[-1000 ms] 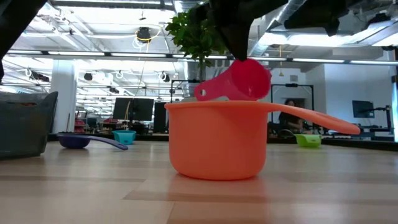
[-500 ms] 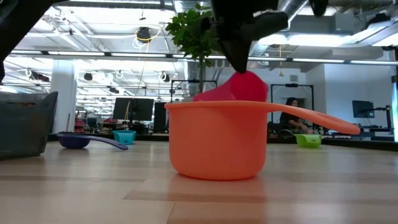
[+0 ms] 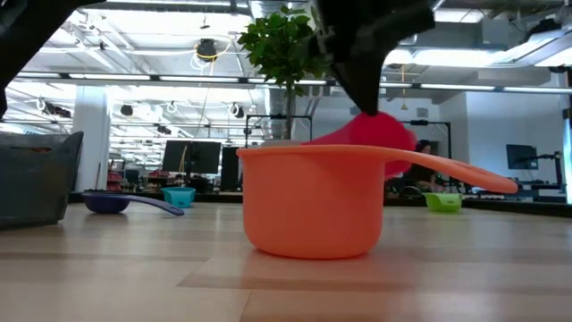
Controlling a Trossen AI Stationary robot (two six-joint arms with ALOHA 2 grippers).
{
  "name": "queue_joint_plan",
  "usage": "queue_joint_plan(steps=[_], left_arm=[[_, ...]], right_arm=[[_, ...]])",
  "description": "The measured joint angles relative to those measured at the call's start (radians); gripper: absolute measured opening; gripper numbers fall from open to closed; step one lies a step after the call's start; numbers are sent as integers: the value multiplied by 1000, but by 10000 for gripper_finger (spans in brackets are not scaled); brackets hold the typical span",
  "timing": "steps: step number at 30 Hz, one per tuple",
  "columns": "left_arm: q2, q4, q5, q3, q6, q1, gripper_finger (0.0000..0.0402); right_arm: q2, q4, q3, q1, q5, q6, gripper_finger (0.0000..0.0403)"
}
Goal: Nest measuring cups in basket
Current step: Stack the red measuring cup on top of the orange measuring cup
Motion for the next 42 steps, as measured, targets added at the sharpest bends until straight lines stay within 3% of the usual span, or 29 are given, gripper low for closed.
queue_joint_plan(steps=[4,7,10,15,18,24,35,39,42], left_arm=[[0,54,109,0,57,1,0],[1,84,145,0,84,1,0],[1,78,147,9,89,2,0],[0,43,146,11,71,3,0],[-8,-11,102,11,25,3,0],[-28,-145,6,12,-107,-4,0],[-98,-417,-199,-14,-440,-98,0],[-99,-544,-226,-15,-559,-122,0],[-101,-540,-226,-29,-581,-135,0]], right_arm=[[-2,4,38,34,11,-83,31],[-6,-5,49,61,86,-146,31],[-19,-65,51,89,200,-166,31],[-20,-213,50,118,509,-140,31],[-20,-308,50,130,629,-84,31],[-55,-542,50,146,651,164,31],[-161,-1295,49,104,594,1047,24],[-159,-1413,49,104,567,1186,18],[-156,-1419,35,104,543,1209,20]])
